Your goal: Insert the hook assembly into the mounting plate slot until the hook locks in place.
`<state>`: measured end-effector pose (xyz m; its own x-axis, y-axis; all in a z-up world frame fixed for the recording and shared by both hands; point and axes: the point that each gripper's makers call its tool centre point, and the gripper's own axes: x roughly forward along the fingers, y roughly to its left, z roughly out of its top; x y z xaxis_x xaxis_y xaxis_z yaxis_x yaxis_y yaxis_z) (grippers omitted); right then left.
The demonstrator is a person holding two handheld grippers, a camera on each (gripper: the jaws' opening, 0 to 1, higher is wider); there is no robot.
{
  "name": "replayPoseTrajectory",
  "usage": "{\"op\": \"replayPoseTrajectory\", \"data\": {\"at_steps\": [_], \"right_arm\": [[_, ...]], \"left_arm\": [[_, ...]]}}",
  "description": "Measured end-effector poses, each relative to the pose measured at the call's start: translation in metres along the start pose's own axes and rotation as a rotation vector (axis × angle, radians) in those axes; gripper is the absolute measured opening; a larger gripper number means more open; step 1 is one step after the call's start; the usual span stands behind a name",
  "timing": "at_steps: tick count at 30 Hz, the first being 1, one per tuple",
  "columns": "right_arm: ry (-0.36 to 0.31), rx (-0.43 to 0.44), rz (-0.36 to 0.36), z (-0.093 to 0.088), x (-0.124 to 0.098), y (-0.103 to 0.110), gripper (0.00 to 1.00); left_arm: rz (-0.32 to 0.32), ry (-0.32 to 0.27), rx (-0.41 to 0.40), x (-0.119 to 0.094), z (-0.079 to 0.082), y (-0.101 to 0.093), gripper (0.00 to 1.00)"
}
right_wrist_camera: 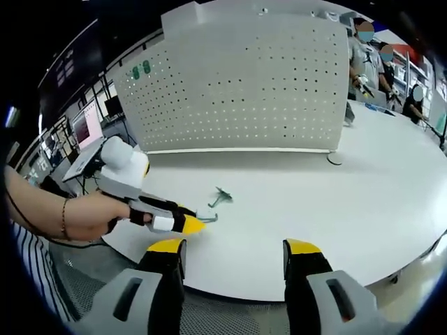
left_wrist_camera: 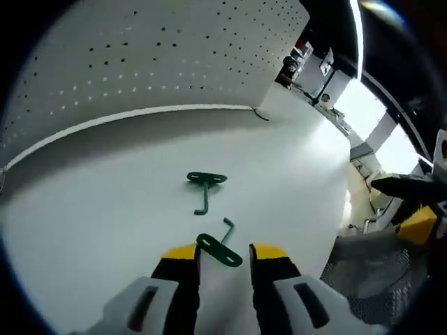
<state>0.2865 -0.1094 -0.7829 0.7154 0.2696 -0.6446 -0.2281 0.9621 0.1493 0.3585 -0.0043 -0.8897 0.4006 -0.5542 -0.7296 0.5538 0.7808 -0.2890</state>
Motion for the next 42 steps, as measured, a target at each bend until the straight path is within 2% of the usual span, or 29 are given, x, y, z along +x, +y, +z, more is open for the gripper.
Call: {"op": "replayPoseTrajectory", "data": {"at_steps": [2,6,14,25,30,36,42], "right_arm": [[0.001,0.000,0.001,0.000,0.000,0.000,0.53],[0.000,0.002,0.003,-0.001,0.000,0.001,0.52],[0.003,-0.002,0.007,-0.002,-0.001,0.000,0.51],[0.003,-0.003,0.005,-0.002,-0.001,0.000,0.51],[0.004,-0.004,0.001,-0.002,-0.001,0.000,0.51],[-0.001,0.012,-0.007,0.000,-0.001,-0.003,0.51],[-0.014,0.025,-0.010,0.004,0.001,-0.005,0.51]], "left_arm": [[0.004,0.009,0.039,0.000,-0.001,0.000,0.24],[0.014,0.003,0.049,-0.001,0.001,0.003,0.16],[0.025,0.019,0.060,-0.001,0.001,0.011,0.09],[0.045,0.033,0.113,0.001,0.002,0.022,0.04],[0.034,0.034,0.083,0.000,0.004,0.027,0.03],[0.031,-0.007,0.063,-0.007,0.018,0.033,0.02],[0.027,-0.079,0.043,-0.022,0.045,0.044,0.02]]}}
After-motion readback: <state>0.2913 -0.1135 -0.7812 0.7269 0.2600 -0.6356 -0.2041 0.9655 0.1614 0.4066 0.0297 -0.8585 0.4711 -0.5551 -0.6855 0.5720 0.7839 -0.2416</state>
